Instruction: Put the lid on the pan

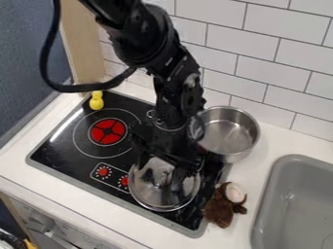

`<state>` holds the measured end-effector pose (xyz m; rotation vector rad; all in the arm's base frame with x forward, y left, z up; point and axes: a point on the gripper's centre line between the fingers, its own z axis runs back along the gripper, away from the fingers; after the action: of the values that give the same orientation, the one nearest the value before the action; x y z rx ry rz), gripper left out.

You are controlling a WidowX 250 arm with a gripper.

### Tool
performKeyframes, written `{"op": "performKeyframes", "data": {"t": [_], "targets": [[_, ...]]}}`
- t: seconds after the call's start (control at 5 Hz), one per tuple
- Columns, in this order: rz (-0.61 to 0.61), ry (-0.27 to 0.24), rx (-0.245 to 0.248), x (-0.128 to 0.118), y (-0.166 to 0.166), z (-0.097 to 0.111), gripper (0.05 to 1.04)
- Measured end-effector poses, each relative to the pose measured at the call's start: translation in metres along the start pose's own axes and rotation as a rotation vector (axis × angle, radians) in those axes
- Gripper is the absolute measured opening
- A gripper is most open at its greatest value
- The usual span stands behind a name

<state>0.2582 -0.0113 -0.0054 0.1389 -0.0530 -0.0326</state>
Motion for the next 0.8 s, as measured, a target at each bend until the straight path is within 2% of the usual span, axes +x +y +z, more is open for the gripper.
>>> {"op": "performKeyframes", "data": {"t": [0.4,0.6,0.8], "targets": [[0.005,-0.023,0.013,-0.0021,-0.0011,-0.0017,0.373],[0.011,-0.019,0.033,-0.0052,-0.0014,-0.0013,0.151],[0.003,-0.026,0.037,-0.0077,-0.0014,-0.0011,0.062]]}}
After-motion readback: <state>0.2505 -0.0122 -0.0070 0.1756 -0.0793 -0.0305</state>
